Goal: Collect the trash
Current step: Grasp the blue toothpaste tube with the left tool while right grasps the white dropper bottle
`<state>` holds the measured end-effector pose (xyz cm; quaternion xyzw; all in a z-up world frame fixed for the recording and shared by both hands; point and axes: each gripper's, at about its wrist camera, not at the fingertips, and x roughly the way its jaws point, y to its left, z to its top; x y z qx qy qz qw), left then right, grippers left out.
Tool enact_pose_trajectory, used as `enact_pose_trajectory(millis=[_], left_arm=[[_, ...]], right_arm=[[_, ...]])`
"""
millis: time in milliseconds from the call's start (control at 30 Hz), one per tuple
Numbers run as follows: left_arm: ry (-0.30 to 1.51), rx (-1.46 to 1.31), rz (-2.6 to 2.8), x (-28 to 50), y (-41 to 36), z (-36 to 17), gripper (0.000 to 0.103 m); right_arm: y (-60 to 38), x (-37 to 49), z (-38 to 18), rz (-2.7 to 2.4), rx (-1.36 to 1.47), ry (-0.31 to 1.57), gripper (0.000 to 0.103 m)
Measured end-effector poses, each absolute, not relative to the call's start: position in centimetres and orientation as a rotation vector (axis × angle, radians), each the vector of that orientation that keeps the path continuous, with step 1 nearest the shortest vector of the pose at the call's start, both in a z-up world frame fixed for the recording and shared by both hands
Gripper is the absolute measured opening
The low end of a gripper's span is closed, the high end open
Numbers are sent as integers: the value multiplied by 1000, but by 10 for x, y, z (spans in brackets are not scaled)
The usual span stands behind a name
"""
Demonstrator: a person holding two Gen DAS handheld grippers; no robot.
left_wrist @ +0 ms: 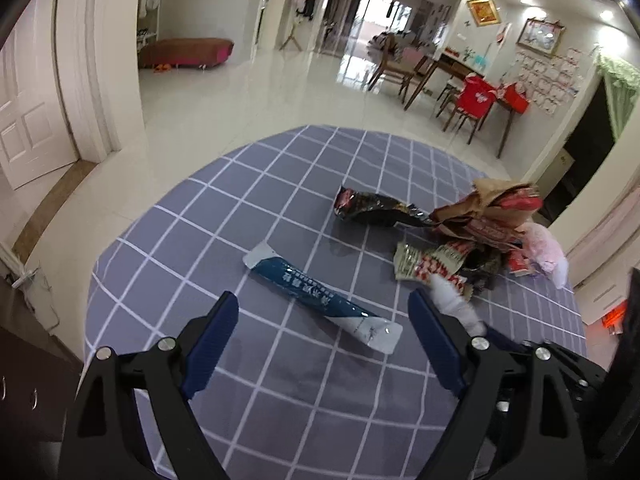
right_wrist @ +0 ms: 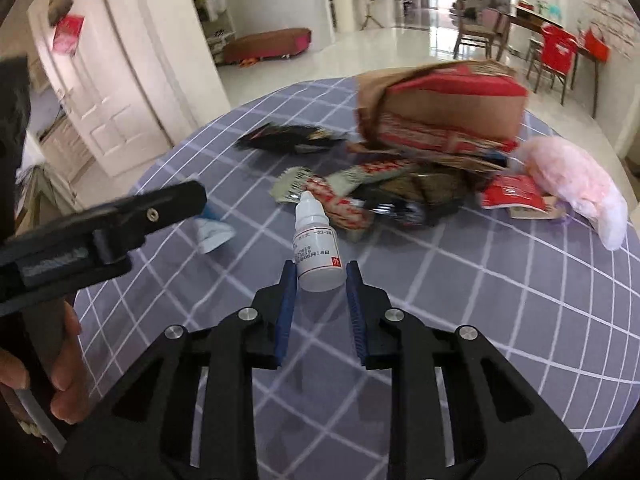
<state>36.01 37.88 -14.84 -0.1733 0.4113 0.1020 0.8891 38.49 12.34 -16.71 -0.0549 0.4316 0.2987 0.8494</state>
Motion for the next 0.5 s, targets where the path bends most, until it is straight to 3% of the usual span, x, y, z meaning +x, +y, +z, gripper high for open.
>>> enact_pose_trajectory(millis=[200, 267, 300, 367, 500], left_arm=[[880, -347, 259, 376, 374, -157, 84], [890, -335, 260, 378, 371, -159, 76], [901, -317, 259, 379, 369, -161, 67], [906, -261, 274, 380, 364, -163, 64], [904, -180, 315, 380, 358, -163, 13]], right_arm=[[107, 389, -160, 625, -84, 889, 25], [103, 392, -158, 631, -66, 884, 25], [101, 392, -157, 632, -58, 880, 25], [102, 396, -158, 640, -48, 888, 25], [97, 393, -158, 653, -38, 890, 25]])
